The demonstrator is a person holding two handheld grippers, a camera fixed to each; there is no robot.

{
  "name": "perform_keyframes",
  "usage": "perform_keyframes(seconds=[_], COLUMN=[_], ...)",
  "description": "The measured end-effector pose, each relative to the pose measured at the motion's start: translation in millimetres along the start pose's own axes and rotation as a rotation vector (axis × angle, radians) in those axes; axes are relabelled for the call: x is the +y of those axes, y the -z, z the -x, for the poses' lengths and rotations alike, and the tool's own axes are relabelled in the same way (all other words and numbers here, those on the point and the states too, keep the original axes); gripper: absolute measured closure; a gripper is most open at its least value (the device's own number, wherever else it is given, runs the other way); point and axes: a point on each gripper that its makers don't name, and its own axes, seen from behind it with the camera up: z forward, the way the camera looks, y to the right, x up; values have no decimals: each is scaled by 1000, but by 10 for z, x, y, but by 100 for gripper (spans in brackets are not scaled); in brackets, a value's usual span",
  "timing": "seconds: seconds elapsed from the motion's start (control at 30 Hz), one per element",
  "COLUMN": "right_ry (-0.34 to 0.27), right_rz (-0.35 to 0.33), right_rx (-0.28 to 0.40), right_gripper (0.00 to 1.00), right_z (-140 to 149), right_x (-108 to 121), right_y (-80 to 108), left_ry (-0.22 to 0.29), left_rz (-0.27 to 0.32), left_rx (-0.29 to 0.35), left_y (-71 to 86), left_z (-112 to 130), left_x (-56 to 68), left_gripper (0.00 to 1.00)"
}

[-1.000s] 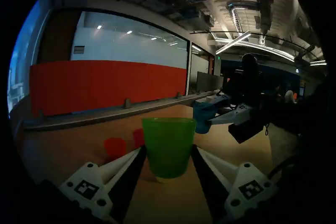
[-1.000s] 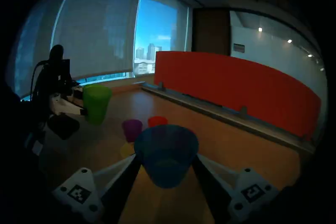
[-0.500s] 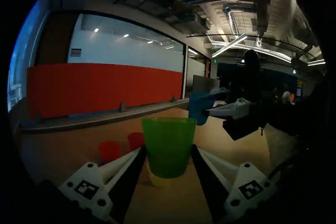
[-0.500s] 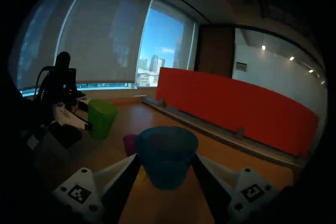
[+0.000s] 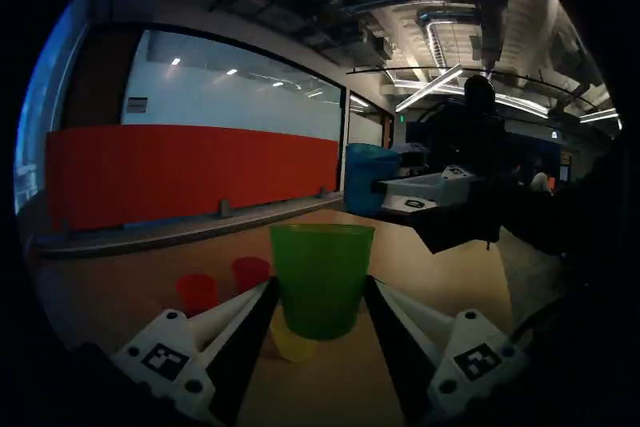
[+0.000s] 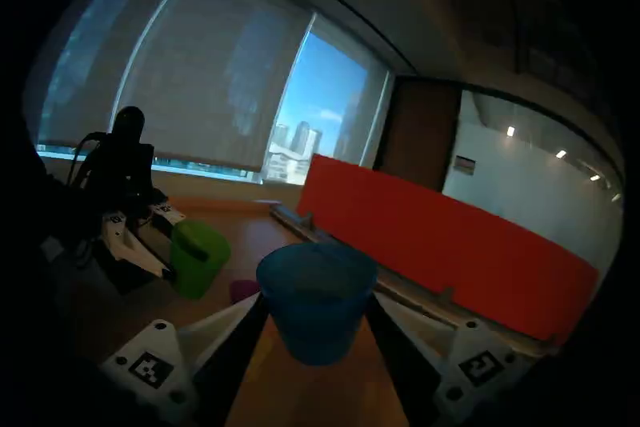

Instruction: Pour water

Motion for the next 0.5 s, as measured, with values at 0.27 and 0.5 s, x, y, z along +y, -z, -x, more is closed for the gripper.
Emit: perform_keyframes(seconds=[0.27, 0.5], right_ry=[60, 103], right_rz=[-15, -22], right_rx=[8, 15], right_gripper=[13, 14], right_z=[-117, -187], right_x=[-45, -69], right_y=[-68, -129], left_ry=[6, 4], left_rz=[7, 19], left_rx=[8, 8], left_y=[-17, -32], left_z=[-7, 12], left_x=[43, 88], left_gripper=[24, 24])
